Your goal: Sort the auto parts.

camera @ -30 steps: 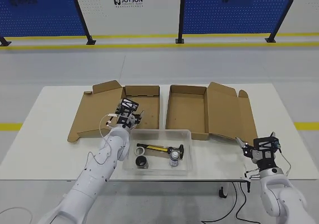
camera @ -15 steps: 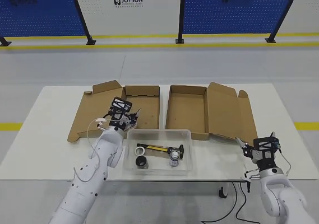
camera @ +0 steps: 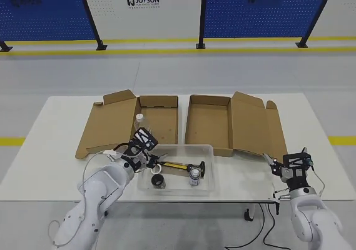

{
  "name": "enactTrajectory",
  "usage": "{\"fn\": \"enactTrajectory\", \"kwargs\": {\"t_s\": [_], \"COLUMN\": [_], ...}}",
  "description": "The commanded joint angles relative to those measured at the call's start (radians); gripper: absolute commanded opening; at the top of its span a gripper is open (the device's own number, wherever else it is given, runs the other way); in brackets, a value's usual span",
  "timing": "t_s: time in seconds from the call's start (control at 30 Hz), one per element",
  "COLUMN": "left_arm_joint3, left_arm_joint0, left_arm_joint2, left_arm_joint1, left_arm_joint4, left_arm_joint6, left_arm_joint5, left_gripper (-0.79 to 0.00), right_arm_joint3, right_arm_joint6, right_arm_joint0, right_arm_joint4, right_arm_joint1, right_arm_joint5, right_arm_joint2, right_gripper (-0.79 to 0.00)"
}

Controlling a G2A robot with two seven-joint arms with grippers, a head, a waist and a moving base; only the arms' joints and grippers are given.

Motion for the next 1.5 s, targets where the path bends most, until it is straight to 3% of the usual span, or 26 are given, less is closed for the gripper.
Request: {"fn": "enactTrajectory", "kwargs": {"t_s": [0.0,0.27,0.77,1.23,1.27,1.33,1.4,1.47], "left_arm_joint3": [-0.02,-0.017,0.013,0.165,0.177,0.195,0.217,0.238], "left_arm_joint0": [0.009,-0.001,0.004,-0.187,-0.198,-0.22,-0.236,-0.252], "left_arm_joint2": [-0.006,0.002,0.004,0.041,0.049,0.066,0.089,0.113], "left_arm_joint1": [0.006,0.012,0.012,0.03,0.031,0.034,0.038,0.044], "left_arm_joint4": [-0.015,-0.218,-0.286,-0.52,-0.54,-0.557,-0.569,-0.572], "left_arm_joint6": [-0.048,-0.231,-0.206,-0.547,-0.569,-0.598,-0.605,-0.611], "left_arm_joint5": [-0.09,-0.189,-0.177,-0.251,-0.254,-0.253,-0.245,-0.24], "left_gripper": [0.0,0.0,0.0,-0.006,-0.046,-0.259,-0.289,-0.406], "right_arm_joint3": [0.0,0.0,0.0,0.0,0.0,0.0,0.0,0.0], "right_arm_joint6": [0.0,0.0,0.0,0.0,0.0,0.0,0.0,0.0], "right_arm_joint0": [0.0,0.0,0.0,0.0,0.0,0.0,0.0,0.0], "right_arm_joint4": [0.0,0.0,0.0,0.0,0.0,0.0,0.0,0.0], "right_arm_joint1": [0.0,0.0,0.0,0.0,0.0,0.0,0.0,0.0], "right_arm_joint5": [0.0,0.0,0.0,0.0,0.0,0.0,0.0,0.0], "right_arm_joint2": [0.0,0.0,0.0,0.0,0.0,0.0,0.0,0.0], "right_gripper": [0.0,0.0,0.0,0.0,0.0,0.0,0.0,0.0]}}
